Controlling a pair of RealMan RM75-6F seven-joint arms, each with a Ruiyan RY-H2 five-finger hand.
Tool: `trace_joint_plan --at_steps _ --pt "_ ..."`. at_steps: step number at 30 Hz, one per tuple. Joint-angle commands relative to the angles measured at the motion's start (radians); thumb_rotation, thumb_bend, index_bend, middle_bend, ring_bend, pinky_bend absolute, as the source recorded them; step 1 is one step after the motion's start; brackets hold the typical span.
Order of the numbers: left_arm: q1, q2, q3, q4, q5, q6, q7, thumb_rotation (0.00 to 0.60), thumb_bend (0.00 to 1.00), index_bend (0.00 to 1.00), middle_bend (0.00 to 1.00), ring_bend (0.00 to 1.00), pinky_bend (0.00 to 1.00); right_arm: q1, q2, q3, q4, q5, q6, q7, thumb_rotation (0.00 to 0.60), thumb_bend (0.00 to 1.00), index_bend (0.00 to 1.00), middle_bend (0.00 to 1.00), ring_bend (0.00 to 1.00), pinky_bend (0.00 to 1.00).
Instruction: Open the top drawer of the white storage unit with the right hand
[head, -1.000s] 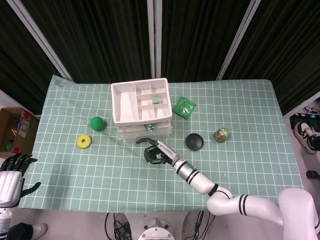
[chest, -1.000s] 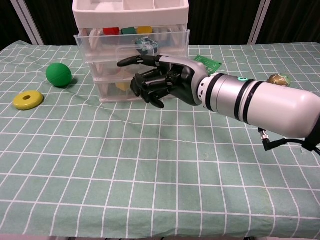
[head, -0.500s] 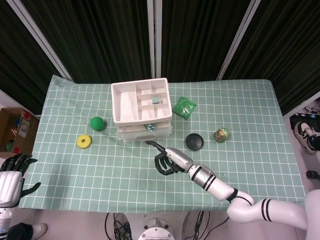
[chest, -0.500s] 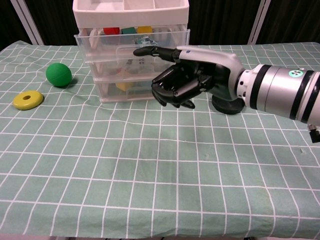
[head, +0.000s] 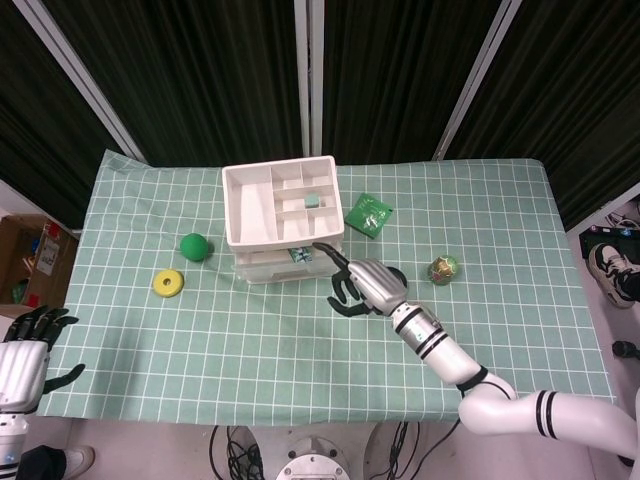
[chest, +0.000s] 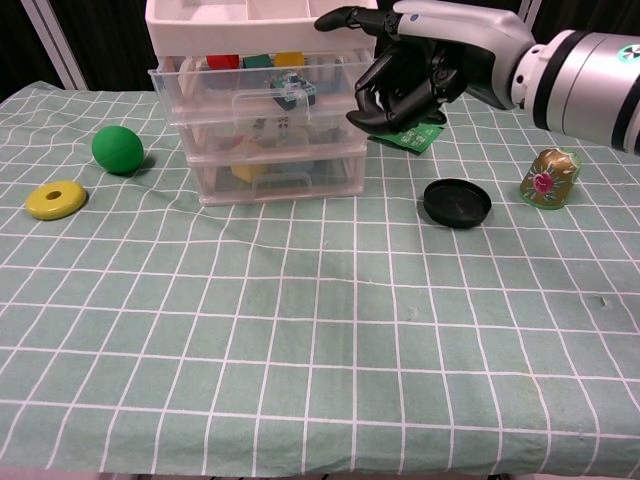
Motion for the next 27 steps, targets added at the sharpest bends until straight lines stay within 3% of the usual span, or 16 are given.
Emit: trace_joint_plan --at_steps 1,9,16,27 --pt "-0.001 0.0 0.001 0.0 -0.001 -0.002 0.0 0.6 0.0 0.31 0.23 0.15 0.2 0.026 -0.02 0.014 0.036 0.056 -0.023 -0.028 0.6 0.34 0.01 0.69 0.77 0.87" --pt "0.001 -0.002 0.001 0.006 -0.007 -0.004 -0.006 0.6 0.0 0.31 0.23 0.15 0.2 0.032 -0.022 0.001 0.046 0.09 -0.035 -0.04 0.6 0.34 0.13 0.69 0.77 0.87" --pt "0.0 -0.004 -0.001 0.007 -0.004 -0.001 -0.008 0.6 0.0 0.31 0.23 0.15 0.2 0.022 -0.008 -0.01 0.016 0.08 -0.027 -0.034 0.6 0.37 0.33 0.71 0.78 0.89" --pt "-0.003 -0.007 -0.001 0.013 -0.005 -0.006 -0.011 0.6 0.0 0.31 0.23 0.15 0.2 -0.025 0.069 -0.053 -0.097 0.012 -0.019 0.012 0.6 0.37 0.36 0.71 0.78 0.89"
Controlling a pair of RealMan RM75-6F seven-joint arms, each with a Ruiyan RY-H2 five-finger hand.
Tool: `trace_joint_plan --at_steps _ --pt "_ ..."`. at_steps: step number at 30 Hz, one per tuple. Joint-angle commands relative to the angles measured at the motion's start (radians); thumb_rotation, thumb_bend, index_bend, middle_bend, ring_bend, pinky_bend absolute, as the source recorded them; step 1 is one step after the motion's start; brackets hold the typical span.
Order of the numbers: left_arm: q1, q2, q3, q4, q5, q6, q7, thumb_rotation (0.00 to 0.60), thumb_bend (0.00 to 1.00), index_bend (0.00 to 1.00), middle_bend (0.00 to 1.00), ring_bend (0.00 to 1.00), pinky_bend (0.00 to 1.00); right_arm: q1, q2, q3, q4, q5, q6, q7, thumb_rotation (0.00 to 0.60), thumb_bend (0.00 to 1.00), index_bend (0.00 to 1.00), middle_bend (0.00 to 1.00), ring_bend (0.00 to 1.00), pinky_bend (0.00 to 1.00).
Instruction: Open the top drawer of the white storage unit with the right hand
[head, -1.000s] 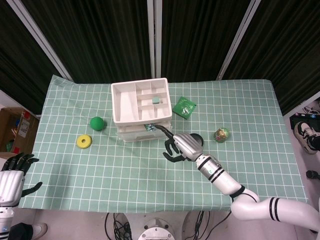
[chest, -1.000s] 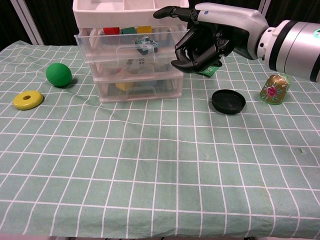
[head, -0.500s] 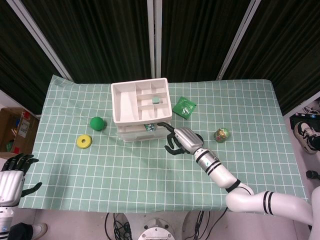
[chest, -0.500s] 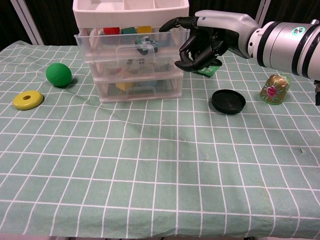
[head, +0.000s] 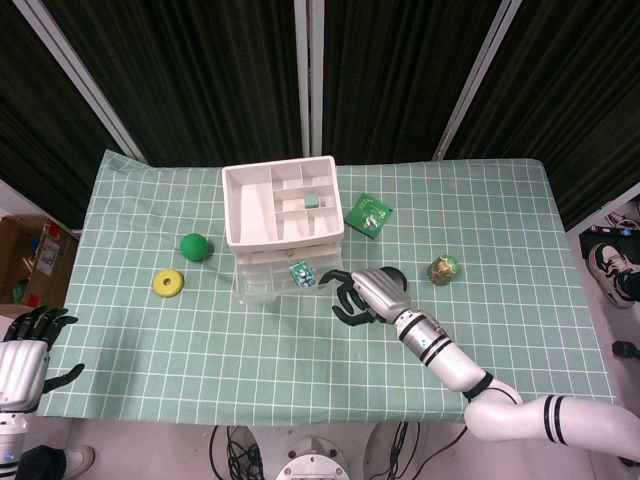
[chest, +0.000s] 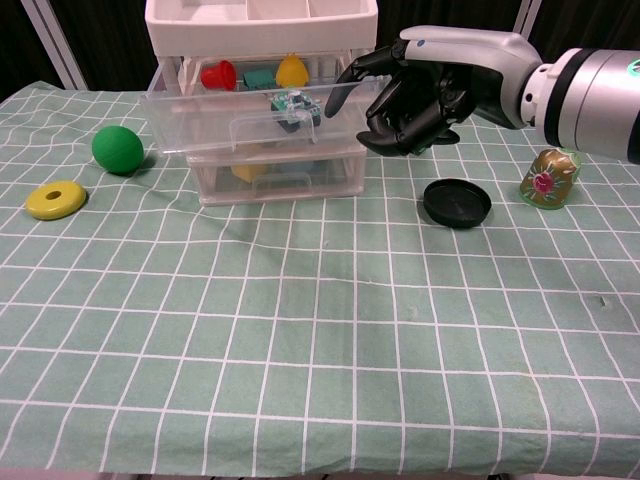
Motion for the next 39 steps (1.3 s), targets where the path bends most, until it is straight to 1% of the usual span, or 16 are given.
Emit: trace_joint_plan --at_steps 1,12,16,17,20,22,24,27,29,31,32,34,37,39 --pt "-0.001 -0.002 0.0 0.002 0.0 -0.001 -0.001 0.6 0.0 0.31 0.23 0.15 0.2 -0.015 0.022 -0.018 -0.025 -0.027 0.004 0.009 0.6 0.37 0.36 0.71 0.78 0.89" --pt "-0.008 -0.011 -0.003 0.015 -0.005 -0.013 -0.01 0.6 0.0 0.31 0.23 0.15 0.2 -0.057 0.064 -0.079 -0.075 -0.119 0.036 0.007 0.6 0.37 0.36 0.71 0.78 0.89" --pt "-0.013 -0.014 -0.004 0.019 -0.003 -0.017 -0.012 0.6 0.0 0.31 0.23 0.15 0.2 -0.065 0.073 -0.09 -0.084 -0.134 0.046 -0.004 0.6 0.37 0.35 0.71 0.78 0.89" --pt "-0.015 -0.015 -0.005 0.02 -0.002 -0.018 -0.012 0.6 0.0 0.31 0.23 0.15 0.2 -0.067 0.078 -0.094 -0.086 -0.142 0.051 -0.011 0.6 0.37 0.33 0.71 0.78 0.89" --pt "-0.015 -0.015 -0.006 0.023 -0.003 -0.016 -0.015 0.6 0.0 0.31 0.23 0.15 0.2 -0.075 0.103 -0.104 -0.095 -0.178 0.075 -0.051 0.6 0.35 0.16 0.71 0.78 0.89" --pt "-0.013 -0.014 -0.006 0.025 -0.004 -0.013 -0.018 0.6 0.0 0.31 0.23 0.15 0.2 -0.081 0.126 -0.109 -0.109 -0.199 0.093 -0.088 0.6 0.32 0.05 0.71 0.78 0.89" --pt "-0.009 -0.013 -0.006 0.026 -0.006 -0.007 -0.022 0.6 0.0 0.31 0.23 0.15 0.2 -0.083 0.171 -0.113 -0.138 -0.23 0.112 -0.158 0.6 0.27 0.02 0.7 0.78 0.89" --pt "-0.005 -0.014 -0.006 0.028 -0.005 0.0 -0.026 0.6 0.0 0.31 0.23 0.15 0.2 -0.069 0.246 -0.106 -0.193 -0.255 0.118 -0.29 0.6 0.25 0.02 0.7 0.78 0.89" --pt "-0.002 -0.017 -0.004 0.028 0.0 0.008 -0.025 0.6 0.0 0.31 0.23 0.15 0.2 -0.049 0.288 -0.089 -0.226 -0.257 0.116 -0.416 0.6 0.25 0.02 0.71 0.79 0.89" --pt "0.001 -0.02 -0.002 0.027 0.006 0.017 -0.024 0.6 0.0 0.31 0.23 0.15 0.2 -0.027 0.307 -0.073 -0.25 -0.24 0.113 -0.537 0.6 0.25 0.02 0.72 0.8 0.89" --pt "0.003 -0.021 0.0 0.026 0.009 0.021 -0.023 0.6 0.0 0.31 0.23 0.15 0.2 -0.007 0.312 -0.063 -0.261 -0.225 0.106 -0.623 0.6 0.25 0.02 0.74 0.81 0.89" --pt "0.008 -0.022 0.002 0.025 0.011 0.029 -0.022 0.6 0.0 0.31 0.23 0.15 0.2 0.028 0.308 -0.05 -0.27 -0.197 0.088 -0.74 0.6 0.25 0.02 0.76 0.83 0.9" --pt "0.019 -0.02 0.005 0.022 0.012 0.043 -0.021 0.6 0.0 0.31 0.23 0.15 0.2 0.106 0.272 -0.032 -0.25 -0.131 0.05 -0.943 0.6 0.24 0.06 0.79 0.85 0.92" --pt "0.026 -0.018 0.007 0.022 0.01 0.049 -0.023 0.6 0.0 0.31 0.23 0.15 0.2 0.15 0.247 -0.029 -0.232 -0.09 0.026 -1.034 0.6 0.23 0.09 0.81 0.86 0.93"
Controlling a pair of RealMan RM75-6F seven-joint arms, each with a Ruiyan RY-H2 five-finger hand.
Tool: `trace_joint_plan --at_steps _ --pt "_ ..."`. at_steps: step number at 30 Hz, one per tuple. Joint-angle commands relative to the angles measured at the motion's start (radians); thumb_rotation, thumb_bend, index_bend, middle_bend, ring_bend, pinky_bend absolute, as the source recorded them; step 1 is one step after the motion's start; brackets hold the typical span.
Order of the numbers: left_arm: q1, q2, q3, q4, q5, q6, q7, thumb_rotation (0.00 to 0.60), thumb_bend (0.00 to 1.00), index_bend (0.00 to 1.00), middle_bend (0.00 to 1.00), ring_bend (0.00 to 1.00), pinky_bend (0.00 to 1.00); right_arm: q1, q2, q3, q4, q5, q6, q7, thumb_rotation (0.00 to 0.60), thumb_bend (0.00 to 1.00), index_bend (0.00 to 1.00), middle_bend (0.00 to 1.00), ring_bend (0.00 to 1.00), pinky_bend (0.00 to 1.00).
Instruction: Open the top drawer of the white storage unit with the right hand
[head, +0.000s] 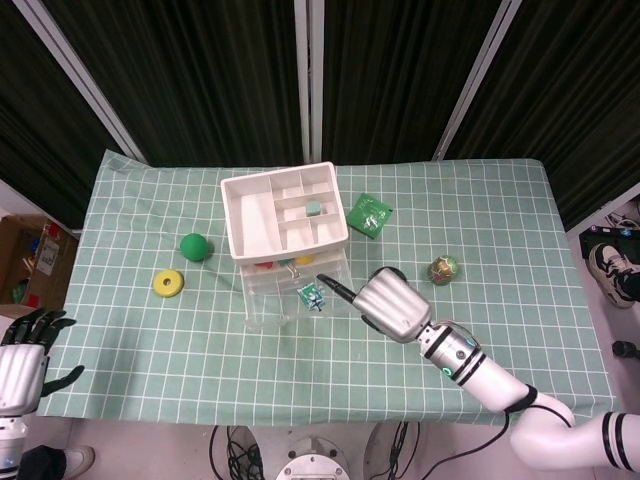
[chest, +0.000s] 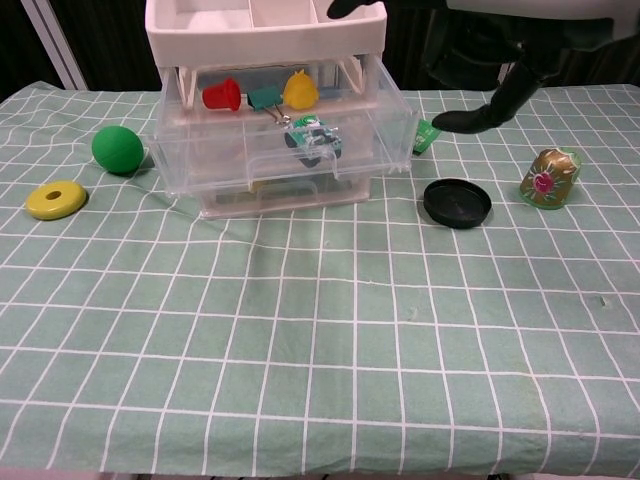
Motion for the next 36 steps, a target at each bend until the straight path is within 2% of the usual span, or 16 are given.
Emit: trace_joint_plan --at_steps 1,8,13,15,18,26,36 --pt "0.01 0.002 0.003 -0.001 -0.004 0.008 -0.003 0.6 0.0 0.31 0.23 0.15 0.2 0.156 -0.039 0.037 0.011 0.128 -0.072 -0.322 0.6 0.22 0.1 0.81 0.87 0.93" --pt "0.027 0.003 0.006 -0.001 -0.017 0.015 -0.007 0.6 0.0 0.31 0.23 0.15 0.2 0.297 -0.101 0.045 0.092 0.258 -0.138 -0.448 0.6 0.21 0.16 0.85 0.9 0.97" --pt "0.033 0.002 0.004 -0.004 -0.025 0.016 -0.006 0.6 0.0 0.31 0.23 0.15 0.2 0.377 -0.114 0.026 0.154 0.313 -0.184 -0.481 0.6 0.14 0.19 0.86 0.91 0.98" --pt "0.033 0.001 0.003 -0.006 -0.027 0.013 -0.004 0.6 0.0 0.31 0.23 0.15 0.2 0.395 -0.118 0.019 0.171 0.321 -0.194 -0.473 0.6 0.08 0.2 0.87 0.92 0.98" --pt "0.034 0.002 0.002 -0.01 -0.03 0.011 -0.001 0.6 0.0 0.31 0.23 0.15 0.2 0.413 -0.119 0.009 0.187 0.323 -0.208 -0.44 0.6 0.04 0.21 0.87 0.92 0.99" --pt "0.032 0.009 -0.005 -0.029 -0.035 0.004 0.015 0.6 0.0 0.31 0.23 0.15 0.2 0.455 -0.085 -0.017 0.205 0.33 -0.257 -0.357 0.6 0.03 0.21 0.87 0.92 0.99" --pt "0.03 0.02 -0.012 -0.056 -0.042 0.0 0.04 0.6 0.0 0.31 0.23 0.15 0.2 0.517 -0.103 -0.048 0.253 0.324 -0.312 -0.281 0.6 0.02 0.19 0.87 0.92 0.99"
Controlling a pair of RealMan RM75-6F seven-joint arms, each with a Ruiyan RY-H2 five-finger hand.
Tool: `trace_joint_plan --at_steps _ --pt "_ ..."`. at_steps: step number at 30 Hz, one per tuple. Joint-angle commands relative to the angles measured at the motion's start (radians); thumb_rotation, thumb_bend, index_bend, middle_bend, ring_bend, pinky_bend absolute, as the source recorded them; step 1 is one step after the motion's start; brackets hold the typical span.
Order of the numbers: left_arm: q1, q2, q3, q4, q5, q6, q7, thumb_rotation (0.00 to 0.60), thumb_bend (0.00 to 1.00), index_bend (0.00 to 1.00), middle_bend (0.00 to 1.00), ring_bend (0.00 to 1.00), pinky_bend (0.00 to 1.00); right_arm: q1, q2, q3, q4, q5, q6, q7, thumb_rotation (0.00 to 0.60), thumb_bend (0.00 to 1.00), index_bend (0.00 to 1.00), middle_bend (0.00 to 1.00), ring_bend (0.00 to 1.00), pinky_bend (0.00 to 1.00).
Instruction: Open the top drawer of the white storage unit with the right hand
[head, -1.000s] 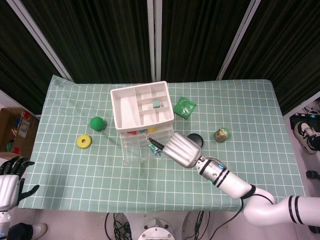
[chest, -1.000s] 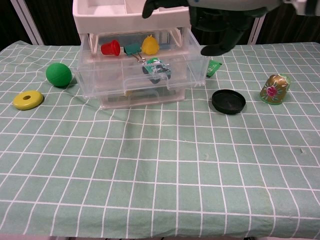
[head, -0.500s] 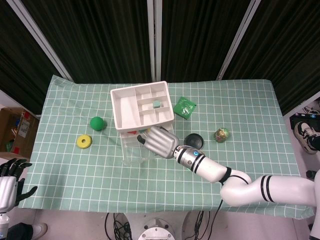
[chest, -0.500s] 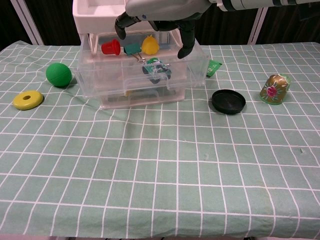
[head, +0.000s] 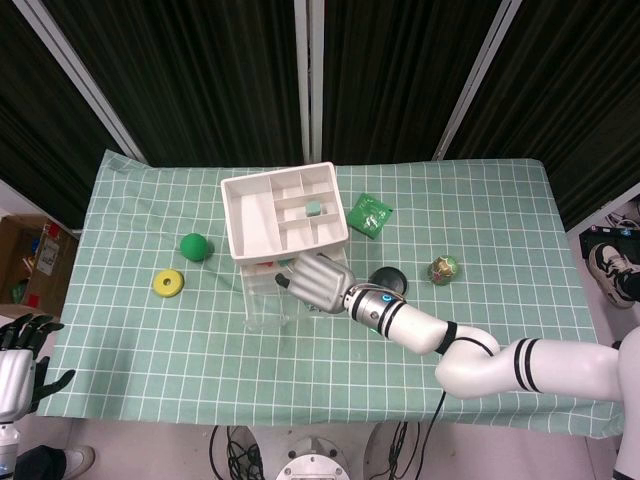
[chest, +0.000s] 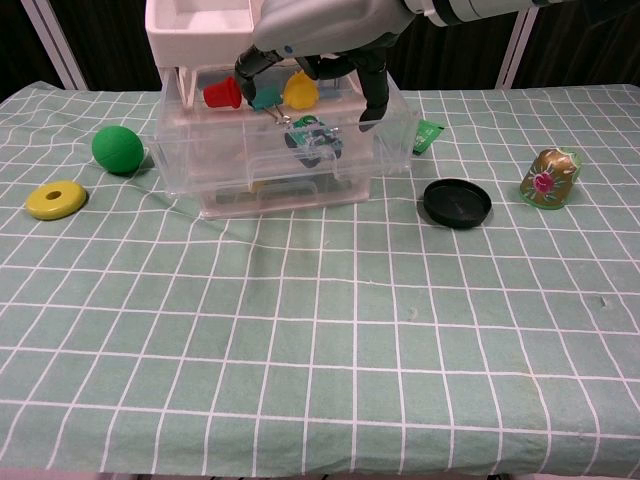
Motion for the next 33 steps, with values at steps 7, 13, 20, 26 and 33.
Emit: trace_joint_plan --at_steps 7,13,20,26,33 --pt "-0.002 0.005 -0.007 -0.012 -0.011 -0.007 0.008 0.6 0.0 0.31 0.23 0.15 0.2 0.03 -0.013 -0.016 0.029 -0.036 -0.044 0.107 0.6 0.04 0.2 0.86 0.92 0.99" --pt "-0.003 0.005 -0.009 -0.009 -0.011 -0.01 0.008 0.6 0.0 0.31 0.23 0.15 0.2 0.03 -0.038 -0.016 0.061 -0.095 -0.058 0.198 0.6 0.17 0.35 0.86 0.92 0.99" --pt "-0.002 -0.001 -0.006 0.002 -0.01 -0.012 -0.001 0.6 0.0 0.31 0.23 0.15 0.2 0.014 -0.061 -0.013 0.092 -0.17 -0.033 0.291 0.55 0.35 0.72 0.88 0.94 1.0" --pt "-0.007 -0.006 -0.006 0.017 -0.006 -0.018 -0.015 0.6 0.0 0.31 0.23 0.15 0.2 -0.065 -0.024 0.006 0.024 -0.244 0.131 0.336 0.6 0.44 0.77 0.88 0.95 1.0" --pt "-0.027 -0.016 -0.013 0.031 0.014 -0.024 -0.026 0.6 0.0 0.31 0.23 0.15 0.2 -0.246 0.058 -0.025 -0.111 -0.382 0.416 0.351 0.6 0.44 0.75 0.88 0.95 1.0"
